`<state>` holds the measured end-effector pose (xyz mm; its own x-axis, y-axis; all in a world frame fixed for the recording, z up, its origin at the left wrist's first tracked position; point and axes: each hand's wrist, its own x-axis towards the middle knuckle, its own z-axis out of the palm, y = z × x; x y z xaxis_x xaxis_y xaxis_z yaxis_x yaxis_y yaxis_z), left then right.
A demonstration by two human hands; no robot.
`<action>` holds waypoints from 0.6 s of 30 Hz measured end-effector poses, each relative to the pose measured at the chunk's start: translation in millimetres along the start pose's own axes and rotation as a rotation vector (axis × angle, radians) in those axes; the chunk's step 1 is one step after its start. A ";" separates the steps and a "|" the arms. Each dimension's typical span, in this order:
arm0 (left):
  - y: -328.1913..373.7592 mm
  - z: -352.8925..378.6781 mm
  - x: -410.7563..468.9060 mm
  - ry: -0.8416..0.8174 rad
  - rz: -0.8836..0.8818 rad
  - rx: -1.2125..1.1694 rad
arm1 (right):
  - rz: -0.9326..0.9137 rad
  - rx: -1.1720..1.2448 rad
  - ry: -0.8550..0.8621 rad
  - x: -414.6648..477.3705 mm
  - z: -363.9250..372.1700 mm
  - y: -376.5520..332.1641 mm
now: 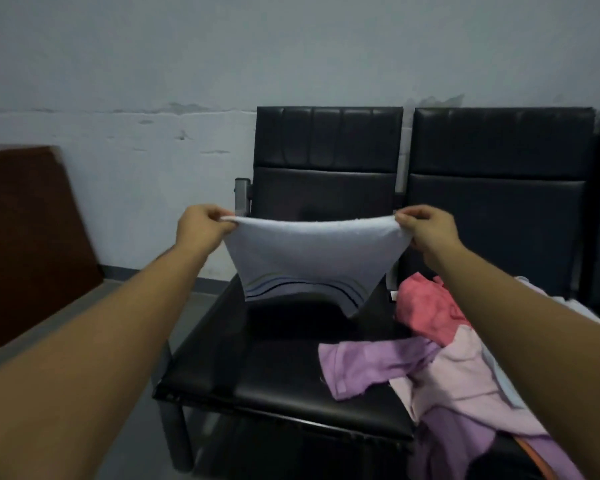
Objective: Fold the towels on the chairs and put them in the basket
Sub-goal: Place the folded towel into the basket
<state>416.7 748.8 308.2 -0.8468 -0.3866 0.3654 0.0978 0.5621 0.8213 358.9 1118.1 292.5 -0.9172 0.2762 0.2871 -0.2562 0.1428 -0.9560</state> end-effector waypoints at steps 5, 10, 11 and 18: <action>-60.9 11.9 -63.6 -0.071 -0.100 0.068 | 0.197 -0.035 -0.185 -67.2 -2.5 82.6; -101.7 26.6 -111.2 -0.114 -0.156 0.080 | 0.145 -0.294 -0.317 -108.6 -9.0 126.6; -105.8 26.3 -116.2 -0.121 -0.152 0.094 | 0.111 -0.326 -0.318 -111.2 -10.5 128.0; -123.9 10.4 -125.7 -0.085 -0.076 0.168 | 0.075 -0.241 -0.188 -108.8 -14.1 132.8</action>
<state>505.6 735.4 155.9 -0.8901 -0.3737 0.2610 -0.0507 0.6501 0.7582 428.9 1120.5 135.1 -0.9769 0.1171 0.1789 -0.1269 0.3561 -0.9258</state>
